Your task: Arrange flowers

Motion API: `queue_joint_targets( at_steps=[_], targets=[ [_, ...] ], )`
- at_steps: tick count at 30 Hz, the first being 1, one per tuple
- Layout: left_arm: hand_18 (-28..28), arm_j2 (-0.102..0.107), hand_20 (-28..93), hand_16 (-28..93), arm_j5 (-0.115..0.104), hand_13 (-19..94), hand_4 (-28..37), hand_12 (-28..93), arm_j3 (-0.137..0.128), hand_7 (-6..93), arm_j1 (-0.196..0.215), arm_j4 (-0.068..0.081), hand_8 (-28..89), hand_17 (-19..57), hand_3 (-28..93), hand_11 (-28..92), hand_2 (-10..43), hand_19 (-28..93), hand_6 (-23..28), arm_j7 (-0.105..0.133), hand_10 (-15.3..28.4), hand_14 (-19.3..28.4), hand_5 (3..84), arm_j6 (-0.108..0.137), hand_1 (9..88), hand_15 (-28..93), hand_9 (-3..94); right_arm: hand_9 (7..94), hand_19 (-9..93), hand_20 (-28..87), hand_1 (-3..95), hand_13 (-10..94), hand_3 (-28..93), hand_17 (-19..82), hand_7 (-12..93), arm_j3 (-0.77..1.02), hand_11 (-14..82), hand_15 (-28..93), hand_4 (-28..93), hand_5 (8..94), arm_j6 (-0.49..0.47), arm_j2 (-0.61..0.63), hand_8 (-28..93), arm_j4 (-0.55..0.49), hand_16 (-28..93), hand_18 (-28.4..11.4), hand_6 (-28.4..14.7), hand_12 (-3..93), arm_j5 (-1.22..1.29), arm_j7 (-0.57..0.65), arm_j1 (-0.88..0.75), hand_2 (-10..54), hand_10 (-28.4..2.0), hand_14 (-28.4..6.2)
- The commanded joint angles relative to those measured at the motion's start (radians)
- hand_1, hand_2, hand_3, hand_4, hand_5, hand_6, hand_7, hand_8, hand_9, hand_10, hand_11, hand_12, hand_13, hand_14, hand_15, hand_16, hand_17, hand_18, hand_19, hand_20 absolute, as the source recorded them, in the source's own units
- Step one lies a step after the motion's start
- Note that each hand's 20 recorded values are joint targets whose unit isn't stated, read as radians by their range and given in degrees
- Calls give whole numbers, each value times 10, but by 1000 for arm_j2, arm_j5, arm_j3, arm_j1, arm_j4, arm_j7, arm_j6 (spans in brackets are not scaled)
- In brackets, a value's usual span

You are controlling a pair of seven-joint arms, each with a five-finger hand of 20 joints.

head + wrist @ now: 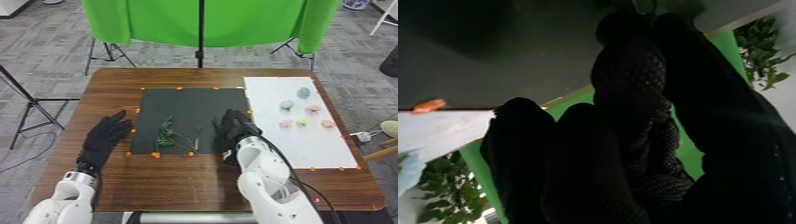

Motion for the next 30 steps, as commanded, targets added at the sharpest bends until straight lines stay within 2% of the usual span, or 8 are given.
queue_joint_targets(
  at_steps=[1,7,14,19,22,23,25,30],
  targets=[
    [128,-7,177,61,7,323,-230,153,-2,18,9,9,-34,52,634,112,-37,13,63,-14,141,170,416,-16,201,85,420,896,932,666,520,937,503,726,386,24,542,712,-1,789,-20,-6,212,-3,315,-110,-22,272,-3,-5,-7,-95,-91,-14],
    [129,-9,178,62,13,322,-227,155,-3,17,10,9,-33,51,635,109,-44,13,63,-13,141,170,415,-22,199,85,419,892,932,664,453,937,518,723,383,26,543,705,-31,787,-19,-4,190,-16,327,-111,-23,268,-22,-19,-11,-95,-95,-17],
    [130,-10,177,62,14,321,-227,156,-3,17,10,8,-33,50,637,108,-51,12,61,-15,139,171,414,-25,199,84,418,888,932,662,382,937,584,721,427,23,547,702,-91,788,-17,2,-62,-23,330,-112,-25,264,-75,-40,-8,-95,-99,-17],
    [130,-9,177,63,16,319,-227,157,-6,16,16,5,-33,50,633,107,-50,12,62,-13,139,171,412,-24,200,83,417,888,932,661,354,937,603,720,436,31,546,701,-94,786,41,14,-84,-52,329,-114,-26,264,-48,-66,-13,-95,-99,-19],
    [130,-9,177,63,15,319,-225,157,-5,14,16,6,-32,49,631,105,-49,12,62,-16,139,171,412,-23,200,83,416,889,932,665,330,937,651,716,431,31,544,702,-92,784,26,26,-87,-73,327,-119,-22,265,26,-112,-11,-95,-99,-21],
    [130,-9,177,63,14,318,-225,157,-4,14,13,7,-32,49,630,104,-49,12,62,-18,139,171,412,-23,200,83,416,890,932,666,324,937,671,715,407,22,543,702,-86,784,-4,30,-66,-81,328,-120,-17,265,45,-90,-5,-90,-100,-22],
    [130,-10,177,63,15,318,-224,158,0,13,9,9,-32,50,629,103,-48,12,62,-18,139,171,412,-24,201,83,416,900,932,673,298,937,708,710,265,20,532,705,-52,797,-61,26,-8,-76,327,-128,-10,266,39,-102,4,-19,-105,-28],
    [130,-10,177,63,16,318,-223,159,3,12,7,9,-31,50,629,102,-48,12,63,-17,140,171,412,-30,202,83,416,907,932,679,271,937,719,701,170,16,519,704,24,775,-117,22,-41,-45,331,-139,-4,270,29,-93,14,38,-113,-39]
  ],
)
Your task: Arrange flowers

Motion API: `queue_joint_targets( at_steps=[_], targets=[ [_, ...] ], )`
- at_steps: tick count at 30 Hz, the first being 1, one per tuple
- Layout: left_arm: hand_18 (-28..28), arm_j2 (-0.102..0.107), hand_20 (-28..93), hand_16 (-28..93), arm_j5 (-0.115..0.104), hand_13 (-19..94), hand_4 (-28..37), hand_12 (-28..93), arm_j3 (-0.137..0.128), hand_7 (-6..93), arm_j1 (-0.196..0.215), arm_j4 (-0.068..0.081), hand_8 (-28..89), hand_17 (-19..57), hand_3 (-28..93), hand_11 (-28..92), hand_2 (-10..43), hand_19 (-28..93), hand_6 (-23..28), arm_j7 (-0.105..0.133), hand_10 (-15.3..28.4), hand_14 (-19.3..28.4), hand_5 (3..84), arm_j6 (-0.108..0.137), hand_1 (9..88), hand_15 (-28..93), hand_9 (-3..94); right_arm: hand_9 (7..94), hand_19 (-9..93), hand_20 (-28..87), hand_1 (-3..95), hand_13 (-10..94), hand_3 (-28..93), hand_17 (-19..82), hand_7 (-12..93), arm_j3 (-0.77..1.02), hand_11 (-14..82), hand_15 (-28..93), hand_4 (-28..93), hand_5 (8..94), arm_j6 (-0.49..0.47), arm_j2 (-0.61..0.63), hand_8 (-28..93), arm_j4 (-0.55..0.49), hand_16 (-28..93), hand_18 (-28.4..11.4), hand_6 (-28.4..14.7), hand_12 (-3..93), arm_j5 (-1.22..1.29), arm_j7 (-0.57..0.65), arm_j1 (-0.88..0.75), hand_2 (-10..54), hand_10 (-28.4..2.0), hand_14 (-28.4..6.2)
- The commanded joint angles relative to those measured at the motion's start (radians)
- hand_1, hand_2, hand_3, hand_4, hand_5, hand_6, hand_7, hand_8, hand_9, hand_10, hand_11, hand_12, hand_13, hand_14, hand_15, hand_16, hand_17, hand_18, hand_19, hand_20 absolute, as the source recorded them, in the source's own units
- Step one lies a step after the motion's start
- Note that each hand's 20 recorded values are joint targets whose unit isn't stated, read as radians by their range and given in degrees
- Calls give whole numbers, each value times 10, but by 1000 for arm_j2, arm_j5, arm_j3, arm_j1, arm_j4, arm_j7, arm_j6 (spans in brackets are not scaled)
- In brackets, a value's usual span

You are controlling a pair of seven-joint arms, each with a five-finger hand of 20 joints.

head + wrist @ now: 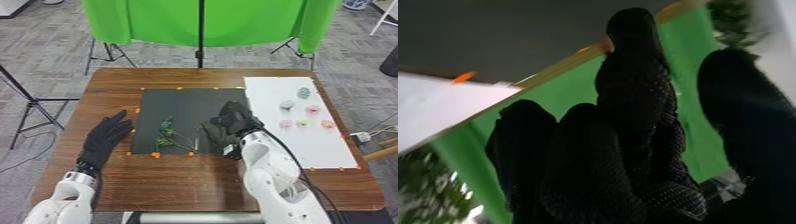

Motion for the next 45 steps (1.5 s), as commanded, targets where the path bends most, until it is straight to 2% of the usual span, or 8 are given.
queue_joint_targets(
  at_steps=[1,6,15,40,42,45],
  targets=[
    [130,-9,177,63,7,318,-223,159,6,12,5,9,-31,49,629,102,-48,12,63,-16,140,171,412,-14,202,83,416,907,932,680,268,937,718,701,164,-9,518,704,28,765,-125,-7,-46,30,331,-140,-2,271,-40,15,20,46,-113,-40],
    [130,-11,177,63,4,318,-224,160,4,13,11,8,-31,49,630,102,-47,12,62,-18,139,170,412,-12,201,83,416,908,932,680,260,937,716,699,153,5,516,704,39,752,-153,-5,-77,53,332,-143,1,272,-40,28,17,67,-115,-41],
    [130,-10,176,63,5,316,-223,160,3,12,12,8,-30,49,629,100,-44,12,62,-18,140,171,412,-15,202,82,415,910,932,680,255,937,714,699,157,12,513,704,48,748,-133,8,-89,35,331,-147,1,272,-30,45,9,73,-116,-42],
    [129,-10,176,63,5,314,-222,163,3,6,12,9,-29,47,625,91,-39,12,63,-34,139,170,411,-24,204,81,414,906,932,680,218,937,728,698,159,29,510,703,49,751,-142,20,-82,-11,330,-150,-4,276,18,62,1,60,-117,-44],
    [129,-11,176,63,6,314,-221,163,2,6,13,7,-29,47,625,92,-39,12,63,-32,139,170,411,-24,204,81,414,905,932,680,219,936,727,696,159,44,510,701,45,750,-120,24,-82,-37,331,-150,-5,276,78,28,-4,62,-117,-44],
    [129,-15,177,63,6,314,-220,163,2,6,10,9,-29,48,625,91,-39,12,63,-27,140,170,411,-23,204,81,414,887,932,651,218,919,734,666,168,63,470,674,20,743,-32,45,-76,-105,332,-147,-6,273,158,-3,0,57,-125,-41]
  ],
)
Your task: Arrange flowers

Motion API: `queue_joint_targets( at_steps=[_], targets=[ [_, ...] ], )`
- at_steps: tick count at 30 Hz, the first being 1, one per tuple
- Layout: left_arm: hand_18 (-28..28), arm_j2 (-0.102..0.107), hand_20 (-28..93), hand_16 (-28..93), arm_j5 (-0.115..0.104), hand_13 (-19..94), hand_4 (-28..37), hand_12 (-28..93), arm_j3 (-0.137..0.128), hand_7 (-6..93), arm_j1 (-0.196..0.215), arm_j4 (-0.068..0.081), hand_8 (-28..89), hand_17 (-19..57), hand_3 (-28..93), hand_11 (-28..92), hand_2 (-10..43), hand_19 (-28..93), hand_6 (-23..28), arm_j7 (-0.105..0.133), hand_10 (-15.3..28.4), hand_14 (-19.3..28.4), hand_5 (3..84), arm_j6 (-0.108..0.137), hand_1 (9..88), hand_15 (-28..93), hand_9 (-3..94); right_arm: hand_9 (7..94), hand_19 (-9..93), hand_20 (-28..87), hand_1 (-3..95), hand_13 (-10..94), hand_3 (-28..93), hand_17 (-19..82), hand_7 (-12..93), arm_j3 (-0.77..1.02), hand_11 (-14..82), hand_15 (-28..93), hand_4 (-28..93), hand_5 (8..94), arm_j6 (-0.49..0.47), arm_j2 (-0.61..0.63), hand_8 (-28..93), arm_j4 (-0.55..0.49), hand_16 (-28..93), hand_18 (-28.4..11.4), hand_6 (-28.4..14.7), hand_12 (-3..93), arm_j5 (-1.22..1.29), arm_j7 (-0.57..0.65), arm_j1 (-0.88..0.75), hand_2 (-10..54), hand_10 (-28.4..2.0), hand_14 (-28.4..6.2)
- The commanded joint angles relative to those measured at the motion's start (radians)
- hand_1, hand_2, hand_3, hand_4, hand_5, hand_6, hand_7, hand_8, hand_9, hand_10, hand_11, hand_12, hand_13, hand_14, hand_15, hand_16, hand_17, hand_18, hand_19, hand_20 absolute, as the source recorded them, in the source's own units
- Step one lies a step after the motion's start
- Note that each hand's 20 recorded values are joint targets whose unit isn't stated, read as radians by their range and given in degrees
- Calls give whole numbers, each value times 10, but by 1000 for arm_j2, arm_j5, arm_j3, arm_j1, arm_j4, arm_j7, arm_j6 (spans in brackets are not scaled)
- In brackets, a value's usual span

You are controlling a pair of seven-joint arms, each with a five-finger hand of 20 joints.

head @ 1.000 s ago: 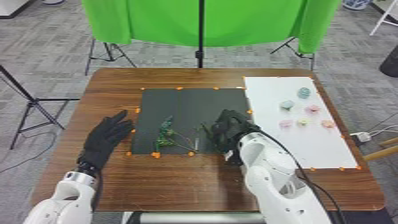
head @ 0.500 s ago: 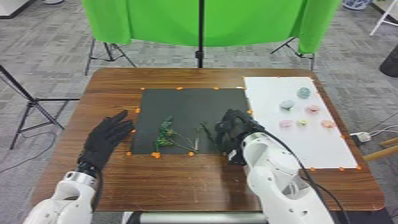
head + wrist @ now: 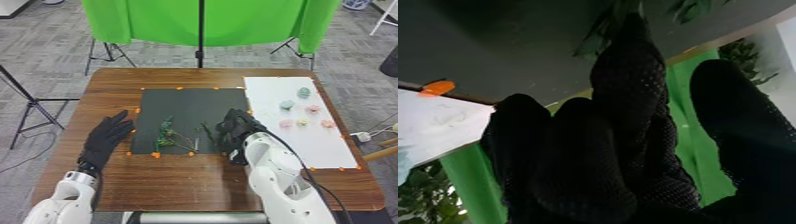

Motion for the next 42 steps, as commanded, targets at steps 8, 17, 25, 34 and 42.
queue_joint_targets(
  at_steps=[8,17,25,34,42],
  targets=[
    [129,-13,176,63,4,320,-220,163,-5,11,26,3,-29,49,623,101,-38,12,61,-15,139,172,414,-3,203,83,418,794,932,601,278,825,695,574,189,202,277,643,-47,697,169,153,-62,-163,350,-154,0,277,47,9,49,-6,-138,-63],
    [130,-15,177,62,7,322,-223,158,-6,17,24,3,-32,50,627,108,-40,13,61,-12,141,172,415,-5,204,84,419,703,932,546,335,778,622,550,144,290,173,640,-95,608,-96,220,-63,-88,337,-148,6,245,-4,51,-14,-87,-167,-80],
    [130,-13,177,62,7,322,-224,156,-1,19,12,8,-33,50,627,110,-39,12,60,-16,141,172,414,-8,205,84,419,710,932,531,355,810,600,571,134,283,168,634,-105,592,-77,205,-70,-7,328,-139,19,236,-40,51,-36,-95,-164,-65],
    [130,-14,176,62,5,323,-223,156,-1,18,20,7,-33,50,627,109,-39,13,60,-9,141,173,413,-7,205,84,418,710,932,528,437,829,614,579,135,264,175,621,-106,578,58,196,-83,61,331,-132,33,233,-76,11,-99,-95,-158,-50],
    [132,-15,177,62,-16,333,-224,158,-19,21,48,-9,-33,56,630,118,-41,16,61,67,143,172,415,80,209,88,424,900,932,507,711,909,396,655,198,234,92,591,-60,786,281,222,111,101,338,-95,-7,403,-88,-43,-126,-95,-90,-16]
  ],
)
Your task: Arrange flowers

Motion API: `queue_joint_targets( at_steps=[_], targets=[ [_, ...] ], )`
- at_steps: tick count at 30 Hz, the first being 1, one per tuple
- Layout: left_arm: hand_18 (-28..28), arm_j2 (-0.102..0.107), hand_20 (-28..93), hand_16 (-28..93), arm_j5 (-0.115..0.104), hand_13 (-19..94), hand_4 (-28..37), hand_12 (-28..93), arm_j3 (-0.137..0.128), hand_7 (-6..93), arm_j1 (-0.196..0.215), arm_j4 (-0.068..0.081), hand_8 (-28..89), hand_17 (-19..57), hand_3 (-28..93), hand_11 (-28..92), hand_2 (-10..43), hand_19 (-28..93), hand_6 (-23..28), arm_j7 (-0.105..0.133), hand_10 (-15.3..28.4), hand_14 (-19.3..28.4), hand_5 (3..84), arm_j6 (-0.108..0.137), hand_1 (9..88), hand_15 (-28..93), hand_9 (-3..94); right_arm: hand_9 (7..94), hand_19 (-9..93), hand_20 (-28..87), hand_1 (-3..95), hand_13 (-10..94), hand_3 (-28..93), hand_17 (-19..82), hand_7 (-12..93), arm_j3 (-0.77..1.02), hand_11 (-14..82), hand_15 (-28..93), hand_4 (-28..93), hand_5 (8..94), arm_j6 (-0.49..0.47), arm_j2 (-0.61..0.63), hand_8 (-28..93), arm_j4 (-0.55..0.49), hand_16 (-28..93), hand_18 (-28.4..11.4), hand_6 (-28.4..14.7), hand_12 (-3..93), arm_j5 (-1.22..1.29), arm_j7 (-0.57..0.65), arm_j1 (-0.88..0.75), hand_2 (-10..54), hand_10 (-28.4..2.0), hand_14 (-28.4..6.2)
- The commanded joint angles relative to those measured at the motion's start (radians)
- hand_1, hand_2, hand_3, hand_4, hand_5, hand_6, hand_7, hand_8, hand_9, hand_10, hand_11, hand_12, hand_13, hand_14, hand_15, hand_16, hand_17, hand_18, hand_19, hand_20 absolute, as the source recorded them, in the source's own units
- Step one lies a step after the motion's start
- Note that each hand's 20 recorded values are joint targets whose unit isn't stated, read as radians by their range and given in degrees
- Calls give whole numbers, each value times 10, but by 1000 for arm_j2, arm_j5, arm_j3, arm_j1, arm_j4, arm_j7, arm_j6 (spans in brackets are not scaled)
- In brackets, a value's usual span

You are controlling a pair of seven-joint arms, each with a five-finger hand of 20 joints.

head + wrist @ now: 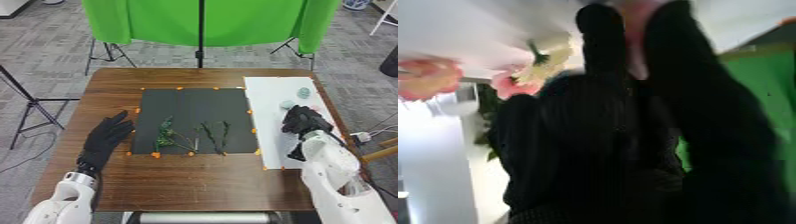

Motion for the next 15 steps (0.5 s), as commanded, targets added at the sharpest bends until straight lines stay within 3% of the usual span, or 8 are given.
queue_joint_targets(
  at_steps=[1,4,7,9,11,15],
  targets=[
    [132,-13,178,62,-21,337,-224,158,-20,22,44,-10,-33,58,631,120,-41,17,61,73,144,171,416,92,210,90,426,907,932,506,717,914,396,662,198,-33,95,588,-59,793,165,30,116,30,339,-93,-11,407,-11,-46,-40,-95,-91,-14],
    [131,-11,181,61,-34,341,-226,158,-28,26,54,-19,-33,69,636,126,-43,23,61,123,144,170,417,151,211,91,428,913,932,505,723,918,398,665,197,-54,96,586,-58,801,193,73,117,-14,345,-91,-15,413,25,-59,30,-95,-92,-12],
    [127,-11,186,60,-46,340,-227,156,-45,30,62,-27,-35,78,643,129,-44,29,63,151,142,168,419,188,212,91,427,916,932,506,725,920,399,668,199,-114,97,586,-59,803,204,117,121,-63,348,-88,-17,416,79,-78,150,-95,-93,-10],
    [126,-13,189,59,-49,338,-230,154,-65,32,74,-32,-37,81,645,131,-45,29,63,155,142,166,419,190,212,91,424,917,932,508,723,921,404,671,199,-178,97,586,-55,806,198,122,122,-83,351,-86,-19,417,109,-108,248,-95,-93,-8],
    [125,-13,191,58,-51,338,-232,153,-77,35,85,-38,-38,82,648,133,-45,28,64,162,141,165,420,207,211,91,423,917,932,510,722,921,408,672,199,-269,97,587,-56,806,184,97,124,-75,354,-87,-20,419,155,-135,364,-95,-93,-8],
    [122,-20,193,57,-60,337,-242,150,-90,38,98,-46,-39,80,652,136,-42,23,63,174,141,164,421,220,202,92,424,919,932,513,719,921,413,673,199,-440,97,589,-59,806,140,-34,126,2,357,-86,-20,420,239,-208,534,-95,-93,-6]
  ],
)
